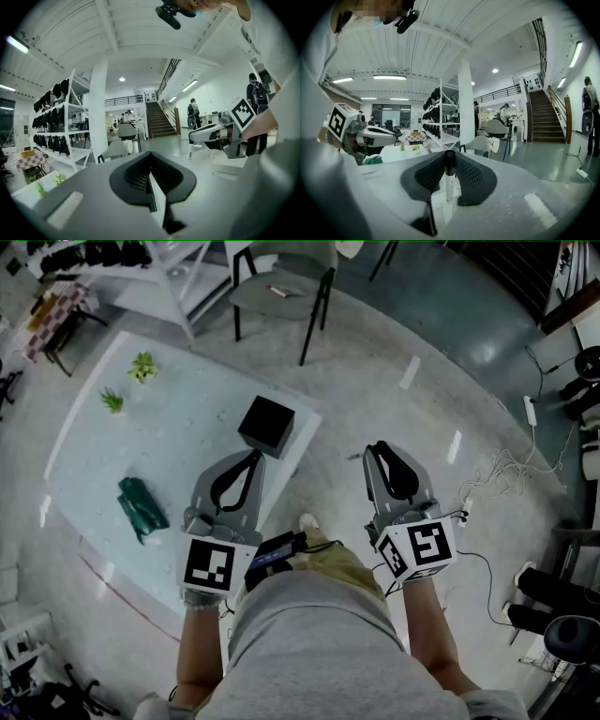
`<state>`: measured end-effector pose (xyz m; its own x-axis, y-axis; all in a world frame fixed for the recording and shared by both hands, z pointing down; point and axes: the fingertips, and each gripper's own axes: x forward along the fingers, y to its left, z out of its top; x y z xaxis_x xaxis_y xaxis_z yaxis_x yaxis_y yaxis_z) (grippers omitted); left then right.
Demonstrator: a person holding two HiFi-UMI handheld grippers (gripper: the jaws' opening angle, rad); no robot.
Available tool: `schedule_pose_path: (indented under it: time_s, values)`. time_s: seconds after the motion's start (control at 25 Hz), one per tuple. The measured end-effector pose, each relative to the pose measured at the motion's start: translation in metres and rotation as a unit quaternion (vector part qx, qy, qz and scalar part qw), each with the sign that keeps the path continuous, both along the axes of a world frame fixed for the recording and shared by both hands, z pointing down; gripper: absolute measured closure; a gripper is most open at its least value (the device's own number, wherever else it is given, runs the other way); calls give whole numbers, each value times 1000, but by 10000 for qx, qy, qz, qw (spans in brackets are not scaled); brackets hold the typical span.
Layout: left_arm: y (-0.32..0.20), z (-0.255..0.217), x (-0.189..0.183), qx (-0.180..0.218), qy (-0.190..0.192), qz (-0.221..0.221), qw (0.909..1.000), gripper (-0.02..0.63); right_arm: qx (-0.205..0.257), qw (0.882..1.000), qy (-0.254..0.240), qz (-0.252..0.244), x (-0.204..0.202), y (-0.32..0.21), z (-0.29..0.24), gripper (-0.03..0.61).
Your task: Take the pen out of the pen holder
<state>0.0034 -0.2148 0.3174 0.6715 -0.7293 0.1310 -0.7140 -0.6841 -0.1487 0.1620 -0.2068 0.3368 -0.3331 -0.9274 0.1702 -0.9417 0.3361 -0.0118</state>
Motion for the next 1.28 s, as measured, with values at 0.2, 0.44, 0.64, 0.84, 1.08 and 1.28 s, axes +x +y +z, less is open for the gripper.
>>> schedule_pose_path:
  time_s: [0.2, 0.44, 0.64, 0.84, 1.08, 1.28]
  values:
    - [-1, 2, 3, -4, -24, 60, 10000, 615, -60, 10000, 27, 61, 3, 1, 6, 511]
    - [-2, 3, 1, -23, -82, 41, 10000, 615, -116, 9999, 45, 69, 3, -1, 10, 511]
    - [-2, 3, 1, -3, -101, 12, 9999, 615, -136, 9999, 53, 15, 0, -2, 12, 511]
    - [-2, 4, 1, -6, -128, 10, 9999, 614, -118, 9999, 55, -15, -1, -3, 11, 511]
    - [-2, 4, 1, 6, -130, 6, 9999, 615, -93, 9999, 80, -26, -1, -4, 9, 511]
    - [-2, 4, -1, 8, -129, -2, 9999, 614, -69, 9999, 102, -40, -4, -3, 7, 511]
